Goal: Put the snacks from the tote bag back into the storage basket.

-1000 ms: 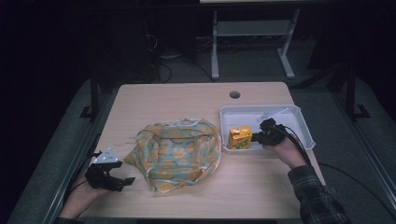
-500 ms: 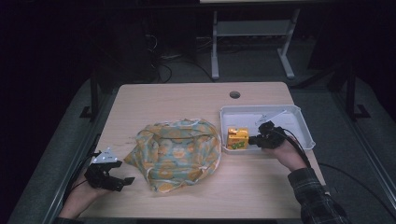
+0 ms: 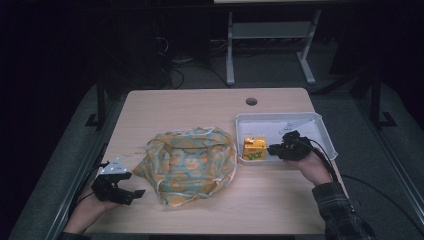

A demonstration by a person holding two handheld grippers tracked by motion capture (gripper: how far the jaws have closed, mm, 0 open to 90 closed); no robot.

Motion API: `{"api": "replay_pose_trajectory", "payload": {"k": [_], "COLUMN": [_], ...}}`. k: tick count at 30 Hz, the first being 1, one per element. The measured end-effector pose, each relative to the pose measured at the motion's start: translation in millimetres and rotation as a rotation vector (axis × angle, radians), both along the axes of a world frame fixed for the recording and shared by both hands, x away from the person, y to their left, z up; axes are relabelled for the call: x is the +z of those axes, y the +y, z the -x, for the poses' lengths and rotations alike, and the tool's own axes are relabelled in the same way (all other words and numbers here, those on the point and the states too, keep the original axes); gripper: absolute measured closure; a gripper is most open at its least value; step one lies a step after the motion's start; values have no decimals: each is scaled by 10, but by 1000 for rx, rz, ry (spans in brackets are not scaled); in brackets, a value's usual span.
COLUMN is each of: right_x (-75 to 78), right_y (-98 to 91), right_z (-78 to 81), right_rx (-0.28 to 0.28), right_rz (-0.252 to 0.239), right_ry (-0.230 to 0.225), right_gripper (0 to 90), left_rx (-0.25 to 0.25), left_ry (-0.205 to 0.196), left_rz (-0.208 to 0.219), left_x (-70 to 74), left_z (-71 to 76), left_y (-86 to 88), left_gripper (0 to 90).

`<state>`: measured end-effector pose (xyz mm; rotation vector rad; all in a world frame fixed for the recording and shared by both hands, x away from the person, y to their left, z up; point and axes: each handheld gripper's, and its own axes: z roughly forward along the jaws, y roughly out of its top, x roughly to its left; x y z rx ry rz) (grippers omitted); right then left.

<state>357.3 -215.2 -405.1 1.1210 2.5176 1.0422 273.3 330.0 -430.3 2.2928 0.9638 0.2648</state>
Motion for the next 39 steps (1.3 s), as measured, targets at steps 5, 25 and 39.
{"api": "replay_pose_trajectory", "payload": {"k": [5,25,39], "right_x": [5,-124,-262], "right_y": [-41,-71,-185], "right_z": [62,470,775], "right_rx": [-29,-21,-82], "right_rz": [13,67,64], "right_ry": [-22,-39,-43], "right_gripper": [585,262,149], "left_rx": [1,7,3], "left_ry": [7,1,7], "left_rz": [4,2,-2], "left_x": [5,-4,-38], "left_z": [3,49,83], "left_y": [6,25,15], "left_gripper": [144,144,145]}}
